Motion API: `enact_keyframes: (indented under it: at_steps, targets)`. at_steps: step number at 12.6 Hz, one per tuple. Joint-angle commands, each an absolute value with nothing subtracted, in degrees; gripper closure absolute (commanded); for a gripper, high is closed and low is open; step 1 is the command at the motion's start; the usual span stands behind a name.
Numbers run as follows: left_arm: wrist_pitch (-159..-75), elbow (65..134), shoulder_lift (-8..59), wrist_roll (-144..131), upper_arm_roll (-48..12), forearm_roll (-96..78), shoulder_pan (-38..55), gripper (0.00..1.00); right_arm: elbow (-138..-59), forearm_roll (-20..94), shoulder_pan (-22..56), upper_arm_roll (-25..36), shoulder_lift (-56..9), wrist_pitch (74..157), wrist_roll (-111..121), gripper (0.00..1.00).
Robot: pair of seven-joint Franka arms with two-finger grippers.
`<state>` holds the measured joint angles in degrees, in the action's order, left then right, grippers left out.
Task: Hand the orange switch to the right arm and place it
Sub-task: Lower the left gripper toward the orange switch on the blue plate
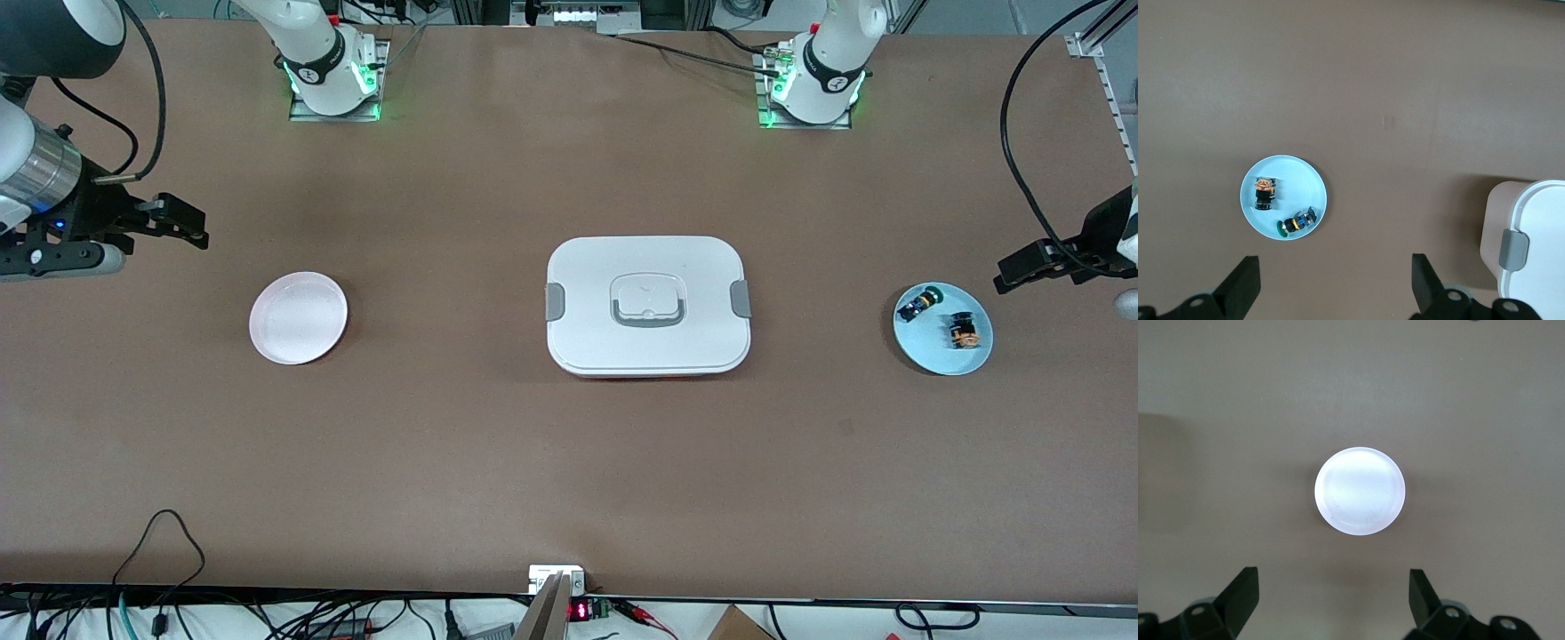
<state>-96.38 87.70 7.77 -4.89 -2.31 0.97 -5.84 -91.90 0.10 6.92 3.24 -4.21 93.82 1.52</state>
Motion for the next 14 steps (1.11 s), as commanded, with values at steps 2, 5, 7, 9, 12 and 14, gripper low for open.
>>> enact_keyframes:
  at_steps: [2, 5, 7, 9, 12, 14]
  targets:
    - [-96.9, 86.6, 8.3, -5.4, -2.8, 2.1, -5.7, 0.00, -90.1, -0.1, 8.1, 2.7, -3.8, 92.6, 1.2, 0.00]
    - [-96.9, 86.4, 8.3, -5.3, -2.8, 2.1, -5.8, 0.00, -89.8, 0.7, 7.2, 3.4, -4.0, 92.2, 1.7, 0.00]
    - [-97.0, 86.4, 8.3, -5.3, -2.8, 2.2, -5.8, 0.00, -89.8, 0.4, 7.4, 3.3, -4.0, 92.2, 1.2, 0.00]
    - [-97.0, 86.4, 8.3, -4.7, -2.8, 2.2, -5.8, 0.00, -89.8, 0.4, 6.9, 3.4, -4.0, 92.1, 1.3, 0.00]
    - [-97.0, 86.4, 8.3, -2.7, -2.9, 2.2, -5.9, 0.00, -89.8, 0.3, 6.6, 3.4, -4.0, 92.1, 1.3, 0.00]
    - [-96.9, 86.4, 8.3, 1.0, -2.9, 2.1, -5.9, 0.00, -89.8, 0.3, 6.5, 3.4, -4.0, 92.1, 1.3, 0.00]
